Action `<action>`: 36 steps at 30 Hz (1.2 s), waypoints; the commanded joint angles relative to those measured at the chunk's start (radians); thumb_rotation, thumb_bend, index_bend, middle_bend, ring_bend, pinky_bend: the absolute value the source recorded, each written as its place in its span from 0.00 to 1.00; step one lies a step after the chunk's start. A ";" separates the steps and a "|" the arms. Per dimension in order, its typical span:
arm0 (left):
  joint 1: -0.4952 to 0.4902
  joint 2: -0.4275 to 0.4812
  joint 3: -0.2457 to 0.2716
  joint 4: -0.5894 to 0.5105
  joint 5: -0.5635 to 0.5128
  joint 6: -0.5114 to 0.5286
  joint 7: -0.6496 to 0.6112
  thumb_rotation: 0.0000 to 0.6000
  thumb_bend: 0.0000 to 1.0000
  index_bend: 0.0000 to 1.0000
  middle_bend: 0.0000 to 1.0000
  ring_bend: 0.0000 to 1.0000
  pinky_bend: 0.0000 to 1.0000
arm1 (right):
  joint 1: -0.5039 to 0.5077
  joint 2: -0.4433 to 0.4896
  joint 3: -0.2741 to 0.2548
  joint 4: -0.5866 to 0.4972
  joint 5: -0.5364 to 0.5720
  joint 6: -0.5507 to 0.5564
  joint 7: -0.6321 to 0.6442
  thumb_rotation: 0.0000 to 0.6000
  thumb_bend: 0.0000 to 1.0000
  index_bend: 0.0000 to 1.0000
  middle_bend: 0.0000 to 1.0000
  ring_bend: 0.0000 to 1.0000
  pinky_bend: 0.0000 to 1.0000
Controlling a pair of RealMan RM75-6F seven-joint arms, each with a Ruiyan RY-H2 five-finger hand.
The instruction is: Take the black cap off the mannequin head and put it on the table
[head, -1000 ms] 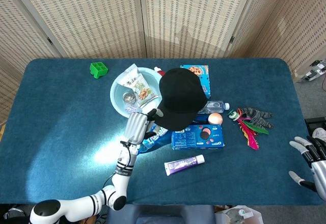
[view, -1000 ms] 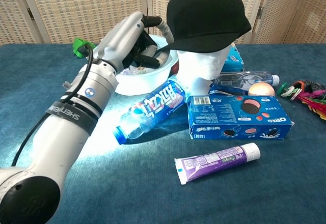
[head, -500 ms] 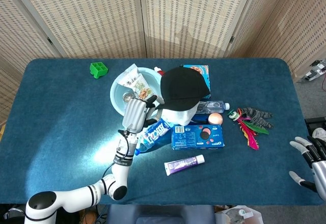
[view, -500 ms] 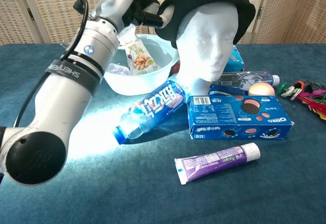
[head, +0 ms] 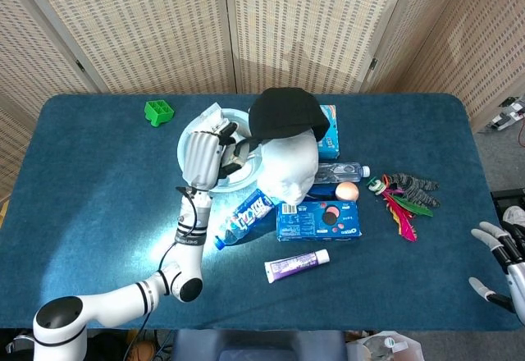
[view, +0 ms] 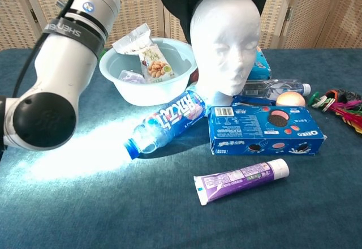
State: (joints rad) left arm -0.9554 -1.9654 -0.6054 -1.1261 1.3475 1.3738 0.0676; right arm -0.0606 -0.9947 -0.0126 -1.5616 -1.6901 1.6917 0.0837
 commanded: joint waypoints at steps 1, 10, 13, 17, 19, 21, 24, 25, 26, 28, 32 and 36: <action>-0.005 0.022 -0.020 0.012 -0.020 0.012 0.003 1.00 0.46 0.67 0.97 1.00 1.00 | -0.001 0.000 0.000 0.002 -0.001 0.002 0.002 1.00 0.11 0.25 0.21 0.12 0.14; 0.038 0.111 -0.027 0.061 -0.038 0.062 -0.057 1.00 0.46 0.66 0.97 1.00 1.00 | 0.001 -0.002 0.001 0.007 -0.005 0.001 0.008 1.00 0.11 0.25 0.21 0.12 0.14; 0.075 0.149 -0.015 0.058 -0.041 0.085 -0.082 1.00 0.46 0.66 0.97 1.00 1.00 | 0.003 -0.003 0.001 0.009 -0.006 -0.001 0.009 1.00 0.11 0.25 0.21 0.12 0.14; 0.134 0.199 0.037 0.058 -0.018 0.117 -0.100 1.00 0.46 0.66 0.97 1.00 1.00 | 0.009 -0.005 0.002 0.008 -0.012 -0.006 0.008 1.00 0.11 0.25 0.21 0.12 0.14; 0.168 0.223 0.071 0.062 0.001 0.138 -0.113 1.00 0.46 0.66 0.97 1.00 1.00 | 0.012 -0.005 0.003 0.007 -0.014 -0.010 0.008 1.00 0.11 0.25 0.21 0.12 0.14; 0.202 0.247 0.099 0.062 0.015 0.159 -0.124 1.00 0.46 0.66 0.97 1.00 1.00 | 0.016 -0.005 0.003 0.005 -0.016 -0.014 0.006 1.00 0.11 0.25 0.21 0.12 0.14; 0.249 0.283 0.132 0.053 0.027 0.186 -0.135 1.00 0.46 0.66 0.97 1.00 1.00 | 0.020 -0.003 0.004 0.002 -0.020 -0.017 0.004 1.00 0.11 0.25 0.21 0.12 0.14; 0.263 0.294 0.140 0.048 0.029 0.193 -0.138 1.00 0.46 0.66 0.97 1.00 1.00 | 0.022 -0.003 0.004 0.001 -0.020 -0.018 0.003 1.00 0.11 0.25 0.21 0.12 0.14; 0.276 0.304 0.148 0.043 0.032 0.202 -0.142 1.00 0.46 0.66 0.97 1.00 1.00 | 0.023 -0.003 0.004 0.000 -0.021 -0.020 0.002 1.00 0.11 0.25 0.21 0.12 0.14; 0.306 0.327 0.163 0.030 0.037 0.221 -0.150 1.00 0.46 0.66 0.97 1.00 1.00 | 0.027 -0.003 0.005 -0.001 -0.023 -0.023 0.001 1.00 0.11 0.25 0.21 0.12 0.14; 0.358 0.372 0.194 0.005 0.049 0.252 -0.160 1.00 0.46 0.66 0.97 1.00 1.00 | 0.033 -0.003 0.006 -0.002 -0.025 -0.029 0.001 1.00 0.11 0.25 0.21 0.12 0.14; 0.407 0.407 0.230 -0.019 0.063 0.278 -0.153 1.00 0.46 0.67 0.97 1.00 1.00 | 0.039 -0.005 0.005 -0.001 -0.027 -0.037 0.003 1.00 0.11 0.25 0.21 0.12 0.14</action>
State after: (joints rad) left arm -0.5605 -1.5663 -0.3863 -1.1360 1.4047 1.6422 -0.0886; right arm -0.0216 -0.9994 -0.0071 -1.5626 -1.7165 1.6550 0.0859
